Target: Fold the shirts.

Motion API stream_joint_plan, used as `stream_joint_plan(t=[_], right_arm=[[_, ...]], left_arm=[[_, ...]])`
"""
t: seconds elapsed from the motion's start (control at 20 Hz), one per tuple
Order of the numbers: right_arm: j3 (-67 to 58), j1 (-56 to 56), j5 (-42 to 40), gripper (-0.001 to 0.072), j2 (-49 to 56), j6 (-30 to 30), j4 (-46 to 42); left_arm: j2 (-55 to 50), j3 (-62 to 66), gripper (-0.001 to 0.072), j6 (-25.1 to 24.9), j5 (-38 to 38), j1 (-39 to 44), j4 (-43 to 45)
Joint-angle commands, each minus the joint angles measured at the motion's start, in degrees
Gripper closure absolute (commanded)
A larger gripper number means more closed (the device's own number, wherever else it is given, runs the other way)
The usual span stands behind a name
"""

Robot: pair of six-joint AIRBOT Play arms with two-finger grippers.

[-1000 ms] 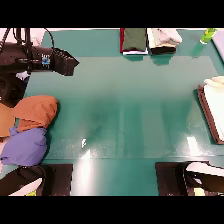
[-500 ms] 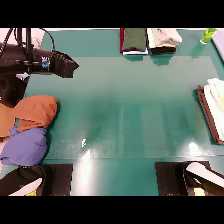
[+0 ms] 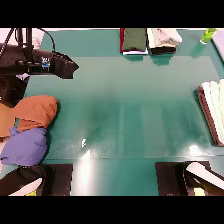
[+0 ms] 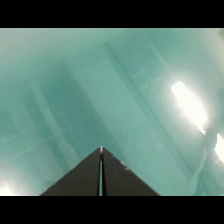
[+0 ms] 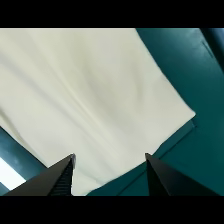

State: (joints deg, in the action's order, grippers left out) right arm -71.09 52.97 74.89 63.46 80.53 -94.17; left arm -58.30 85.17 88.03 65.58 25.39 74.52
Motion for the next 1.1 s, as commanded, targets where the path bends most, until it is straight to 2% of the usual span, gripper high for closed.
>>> stream_joint_plan(t=[0.0,0.2,0.55,0.6,0.7,0.75,1.05], right_arm=[[-7.6,-3.6,-2.4,0.0199,0.0,0.2,11.1],[-11.8,-18.3,-2.2,0.02,-0.1,0.5,29.9],[-11.8,-51.1,-3.0,0.0204,4.9,0.4,31.1],[-11.8,-54.1,-3.0,0.0268,5.8,0.4,31.1],[-11.8,-59.2,-2.9,0.0625,7.1,0.4,31.0],[-11.8,-61.0,-3.0,0.0691,7.6,0.4,31.1],[-11.8,-65.5,-4.2,0.0691,7.5,0.4,31.2]], left_arm=[[0.0,0.0,0.0681,0.0,0.0,0.0,0.0],[0.0,0.0,0.0681,0.0,-0.4,0.0,0.5],[0.0,0.0,0.0682,0.0,-0.5,0.0,0.6],[0.0,0.0,0.0681,0.0,-0.5,0.0,0.7],[0.0,0.0,0.0681,0.0,-0.5,0.0,0.6],[0.0,0.0,0.0681,0.0,-0.5,0.0,0.6],[0.0,0.0,0.0681,0.0,-0.5,0.0,0.6]])
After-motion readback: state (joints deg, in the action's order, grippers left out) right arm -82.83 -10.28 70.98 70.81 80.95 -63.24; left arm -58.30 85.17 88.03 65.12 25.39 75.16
